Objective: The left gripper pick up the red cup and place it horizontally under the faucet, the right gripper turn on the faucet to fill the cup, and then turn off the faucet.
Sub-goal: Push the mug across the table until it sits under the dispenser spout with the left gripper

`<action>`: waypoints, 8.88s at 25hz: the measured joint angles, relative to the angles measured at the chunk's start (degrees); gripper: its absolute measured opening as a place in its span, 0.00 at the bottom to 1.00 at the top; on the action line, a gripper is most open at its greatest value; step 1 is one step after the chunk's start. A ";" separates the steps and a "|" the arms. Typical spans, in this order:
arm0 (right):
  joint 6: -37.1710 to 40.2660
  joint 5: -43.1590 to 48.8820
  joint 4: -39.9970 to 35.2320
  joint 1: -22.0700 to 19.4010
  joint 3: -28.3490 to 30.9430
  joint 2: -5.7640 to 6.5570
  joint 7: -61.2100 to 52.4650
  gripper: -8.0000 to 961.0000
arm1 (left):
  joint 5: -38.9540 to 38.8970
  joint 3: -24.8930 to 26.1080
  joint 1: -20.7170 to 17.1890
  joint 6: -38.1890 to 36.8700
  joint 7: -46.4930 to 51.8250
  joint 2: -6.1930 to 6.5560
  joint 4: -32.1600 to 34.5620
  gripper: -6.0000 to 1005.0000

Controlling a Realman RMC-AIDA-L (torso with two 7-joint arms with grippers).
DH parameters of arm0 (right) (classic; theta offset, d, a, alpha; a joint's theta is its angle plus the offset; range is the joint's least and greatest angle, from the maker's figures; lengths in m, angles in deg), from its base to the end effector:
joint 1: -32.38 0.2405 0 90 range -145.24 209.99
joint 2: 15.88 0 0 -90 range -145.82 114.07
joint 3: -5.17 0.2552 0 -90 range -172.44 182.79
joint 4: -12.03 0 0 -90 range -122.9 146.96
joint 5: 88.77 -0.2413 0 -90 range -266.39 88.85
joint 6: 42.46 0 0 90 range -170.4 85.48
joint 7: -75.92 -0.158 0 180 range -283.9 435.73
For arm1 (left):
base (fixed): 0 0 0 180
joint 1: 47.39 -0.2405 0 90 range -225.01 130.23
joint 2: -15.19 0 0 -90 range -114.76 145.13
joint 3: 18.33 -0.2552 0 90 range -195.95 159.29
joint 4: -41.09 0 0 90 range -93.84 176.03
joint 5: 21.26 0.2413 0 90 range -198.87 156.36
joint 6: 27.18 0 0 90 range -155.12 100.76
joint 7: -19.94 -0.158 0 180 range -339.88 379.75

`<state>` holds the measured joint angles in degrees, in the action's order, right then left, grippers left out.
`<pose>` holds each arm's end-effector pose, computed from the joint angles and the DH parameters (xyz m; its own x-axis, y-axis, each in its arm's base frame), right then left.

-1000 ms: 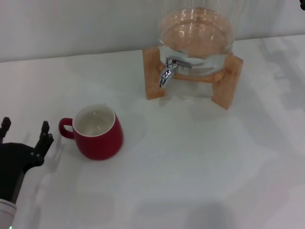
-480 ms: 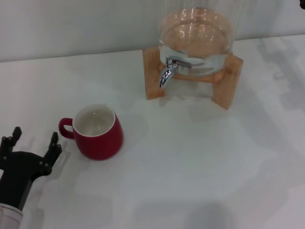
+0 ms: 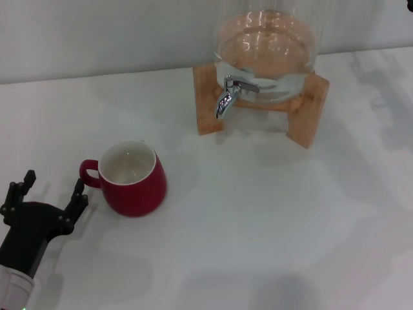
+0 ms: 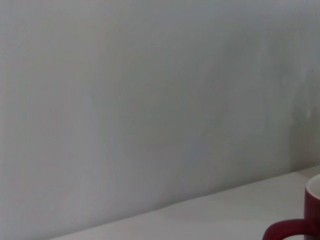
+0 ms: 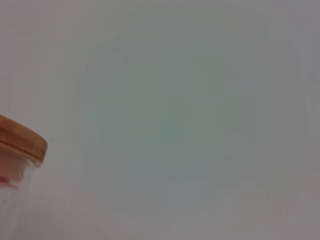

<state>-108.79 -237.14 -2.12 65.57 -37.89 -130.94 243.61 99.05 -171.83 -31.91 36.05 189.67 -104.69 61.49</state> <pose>0.3236 0.4362 0.1014 0.7804 0.3152 -0.5400 -0.5706 0.0056 -0.8212 -0.3379 0.2880 -0.1094 0.8314 0.0636 0.5520 0.5435 -0.2993 -0.7842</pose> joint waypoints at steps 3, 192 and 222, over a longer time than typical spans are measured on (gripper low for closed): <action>-0.03 -0.02 0.00 -0.14 0.00 -0.06 0.00 0.66 | -0.03 0.01 0.76 -0.11 -0.01 0.05 -0.57 0.86; -7.68 0.18 1.44 -1.95 -11.94 -0.57 -0.29 0.66 | 2.68 1.35 27.66 -37.89 0.16 0.46 6.48 0.22; -7.67 0.18 1.41 -2.26 -11.95 -0.42 -0.17 0.66 | 2.83 2.51 29.07 -40.37 -2.87 0.36 6.66 0.28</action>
<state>-116.46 -236.95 -0.71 63.31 -49.85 -131.36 243.44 101.88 -169.32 -2.84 -4.32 186.80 -104.32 68.15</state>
